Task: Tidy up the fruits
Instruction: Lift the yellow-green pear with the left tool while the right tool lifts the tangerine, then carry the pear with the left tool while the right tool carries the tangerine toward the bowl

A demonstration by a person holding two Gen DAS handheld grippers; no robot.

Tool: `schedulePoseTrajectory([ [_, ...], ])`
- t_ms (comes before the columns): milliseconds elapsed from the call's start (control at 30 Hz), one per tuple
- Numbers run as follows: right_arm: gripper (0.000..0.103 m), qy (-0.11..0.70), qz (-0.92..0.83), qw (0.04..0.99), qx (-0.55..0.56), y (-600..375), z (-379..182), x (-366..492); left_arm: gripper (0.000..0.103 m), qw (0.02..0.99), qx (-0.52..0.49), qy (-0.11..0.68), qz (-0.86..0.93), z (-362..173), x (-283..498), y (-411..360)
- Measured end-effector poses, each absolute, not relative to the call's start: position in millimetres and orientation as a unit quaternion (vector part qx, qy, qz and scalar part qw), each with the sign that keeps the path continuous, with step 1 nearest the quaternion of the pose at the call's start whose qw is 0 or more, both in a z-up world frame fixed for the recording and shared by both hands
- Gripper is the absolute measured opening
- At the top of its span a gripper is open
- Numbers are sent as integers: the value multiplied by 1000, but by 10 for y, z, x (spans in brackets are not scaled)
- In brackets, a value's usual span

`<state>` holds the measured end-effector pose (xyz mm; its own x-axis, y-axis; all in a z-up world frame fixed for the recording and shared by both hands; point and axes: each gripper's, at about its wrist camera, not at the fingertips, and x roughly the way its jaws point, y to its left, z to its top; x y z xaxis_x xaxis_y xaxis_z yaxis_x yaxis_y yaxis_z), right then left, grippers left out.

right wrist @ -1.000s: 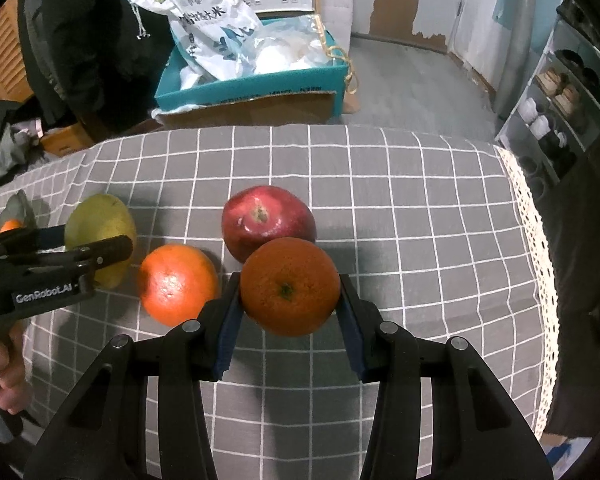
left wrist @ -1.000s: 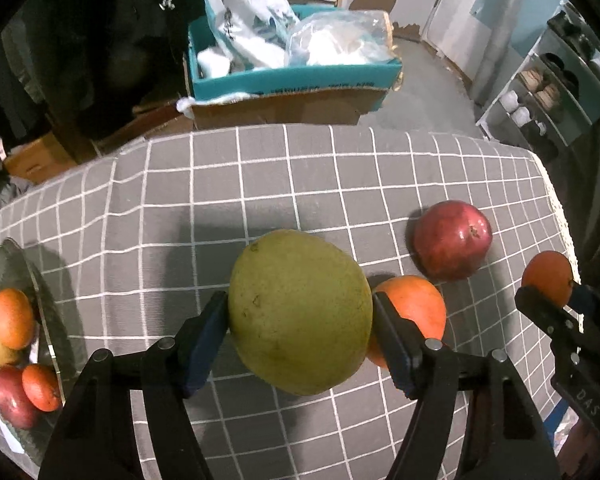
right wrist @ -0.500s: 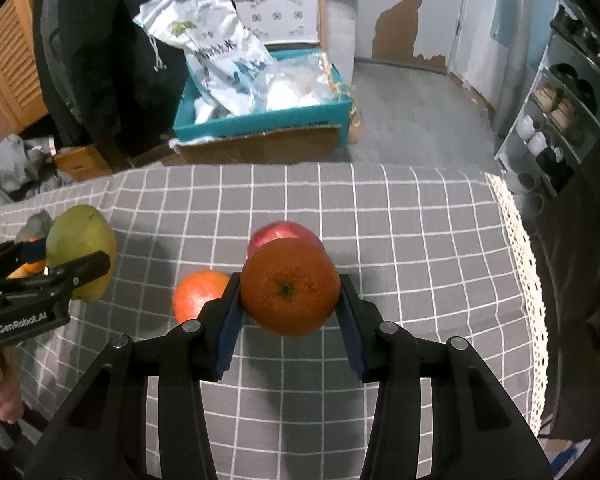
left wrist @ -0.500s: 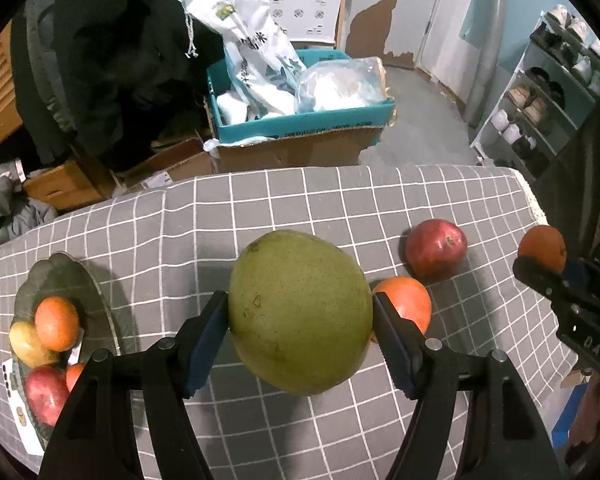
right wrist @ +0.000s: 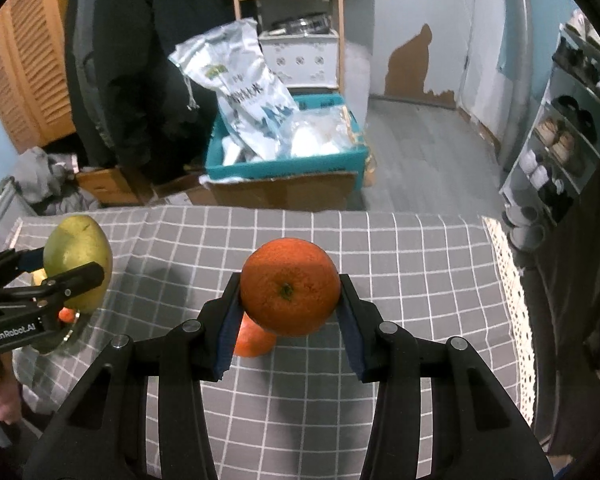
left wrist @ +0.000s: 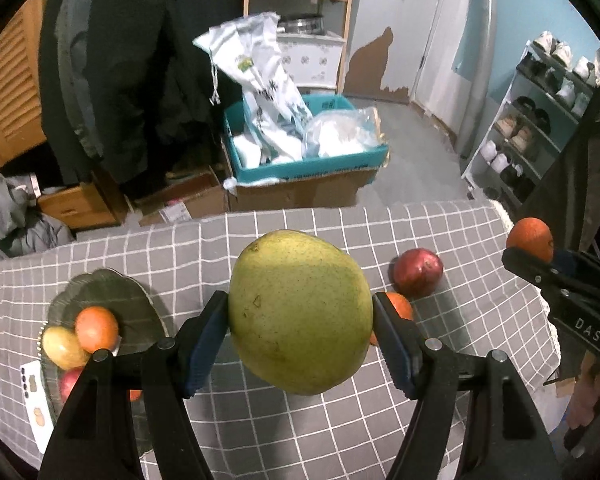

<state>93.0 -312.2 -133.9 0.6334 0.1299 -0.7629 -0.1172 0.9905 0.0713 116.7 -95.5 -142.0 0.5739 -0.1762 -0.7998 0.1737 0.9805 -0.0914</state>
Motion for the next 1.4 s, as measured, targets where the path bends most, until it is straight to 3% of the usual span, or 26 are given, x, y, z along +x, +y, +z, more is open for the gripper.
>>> schedulePoseTrajectory([
  [700, 44, 348, 124, 929, -16, -2669, -718, 617, 73, 918, -8, 388, -87, -876, 707, -495],
  [1400, 44, 349, 200, 915, -35, -1831, -640, 736, 73, 922, -47, 384, -36, -908, 566, 305],
])
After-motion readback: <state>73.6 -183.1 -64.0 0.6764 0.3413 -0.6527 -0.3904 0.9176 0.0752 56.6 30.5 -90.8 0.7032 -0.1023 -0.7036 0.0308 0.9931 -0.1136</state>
